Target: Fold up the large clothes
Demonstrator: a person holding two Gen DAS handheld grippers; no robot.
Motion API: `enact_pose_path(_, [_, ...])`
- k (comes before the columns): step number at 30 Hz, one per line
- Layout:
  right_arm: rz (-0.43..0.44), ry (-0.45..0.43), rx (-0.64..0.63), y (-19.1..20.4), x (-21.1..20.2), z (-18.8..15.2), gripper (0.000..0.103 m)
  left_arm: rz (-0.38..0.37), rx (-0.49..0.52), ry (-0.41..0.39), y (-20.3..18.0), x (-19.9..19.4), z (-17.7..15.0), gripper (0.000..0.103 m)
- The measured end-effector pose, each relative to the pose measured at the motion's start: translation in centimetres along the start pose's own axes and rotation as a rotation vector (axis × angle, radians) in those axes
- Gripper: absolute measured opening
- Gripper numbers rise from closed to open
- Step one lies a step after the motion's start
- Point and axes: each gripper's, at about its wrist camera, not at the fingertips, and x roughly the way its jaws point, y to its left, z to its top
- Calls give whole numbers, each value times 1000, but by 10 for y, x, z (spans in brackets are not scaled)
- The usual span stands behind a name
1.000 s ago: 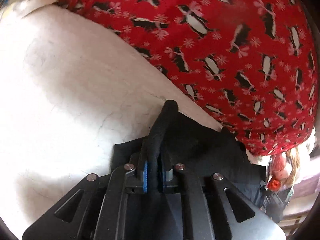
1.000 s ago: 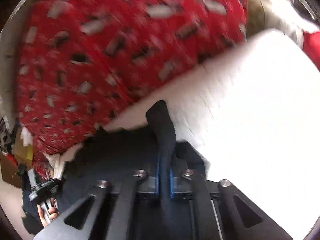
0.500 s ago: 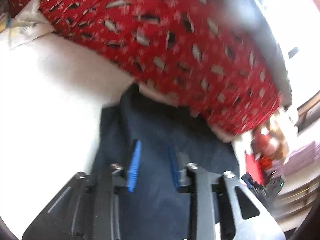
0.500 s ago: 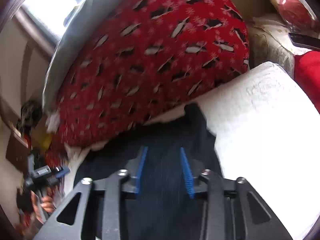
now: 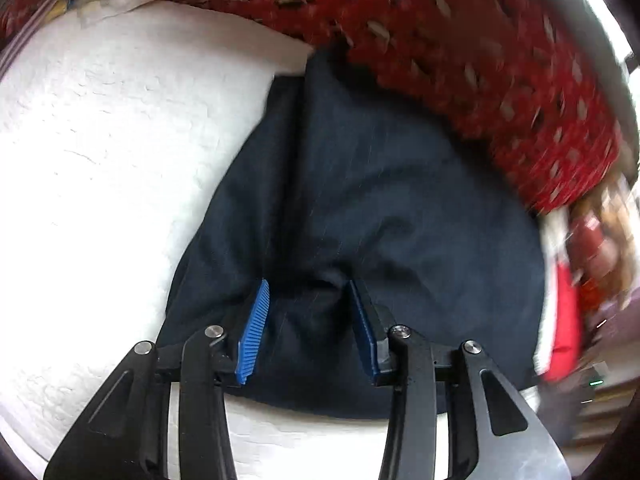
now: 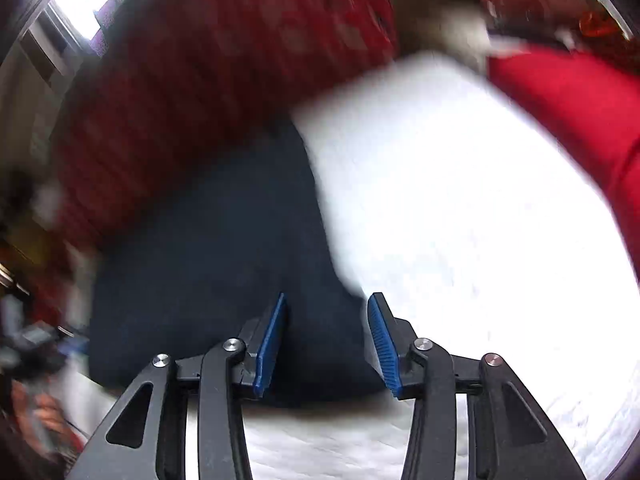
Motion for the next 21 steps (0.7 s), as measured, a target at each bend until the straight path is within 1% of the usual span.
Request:
enact_pose_path(1, [3,-41,-8,-1,-3,-5,41,19,21,-16,-3,-4,-3,39])
enact_pose_path(2, [-5,-57,-12,2,-10,-5,41,30,30,-15,-5,-8,-4,40])
enact_pose_path(3, [-22,-38,4,5,-15,-5,42,32,31,-11,-7,-12,-4,40])
enact_pose_path(4, [-12,-41,27,8,-24,-5,41,27,30,-11,-9,-14,-5,40])
enact_pose_path(5, [14,-63,31,12,-32,-4,42,24,32,-15,-10,-18,-6,40])
enact_pose_path(6, [36,-101,20,16,-41,-5,44,31,41,-16,-12,-19,-6,40])
enact_pose_path(8, [52,-174,-13,29,-55,-3,44,53,51,-9,-12,-17,-10,40])
enact_pose_path(9, [55,-210,-26,33,-60,-3,43,59,49,-4,-13,-15,-9,41])
enact_pose_path(10, [49,-227,-32,36,-60,-4,44,60,48,-4,-12,-13,-10,41])
enact_pose_path(11, [39,-227,-40,38,-46,2,44,63,49,-4,-14,-12,-11,42])
enact_pose_path(12, [21,-196,-46,38,-33,1,43,66,49,-4,-16,-10,-11,43])
enact_pose_path(14, [-19,-62,-40,30,-1,3,42,65,49,-1,-17,-10,-13,44])
enact_pose_path(15, [-15,-35,-41,26,7,3,42,65,51,-1,-18,-10,-13,45])
enact_pose_path(16, [-5,-64,-48,25,2,3,42,65,53,0,-18,-10,-13,46])
enact_pose_path(18, [-3,-52,-35,28,-4,9,44,66,57,3,-19,-9,-12,48])
enact_pose_path(19, [8,-67,-28,29,-10,12,44,65,56,1,-20,-8,-12,49])
enact_pose_path(21, [46,-129,-35,37,-21,10,44,65,59,-5,-21,-7,-13,51])
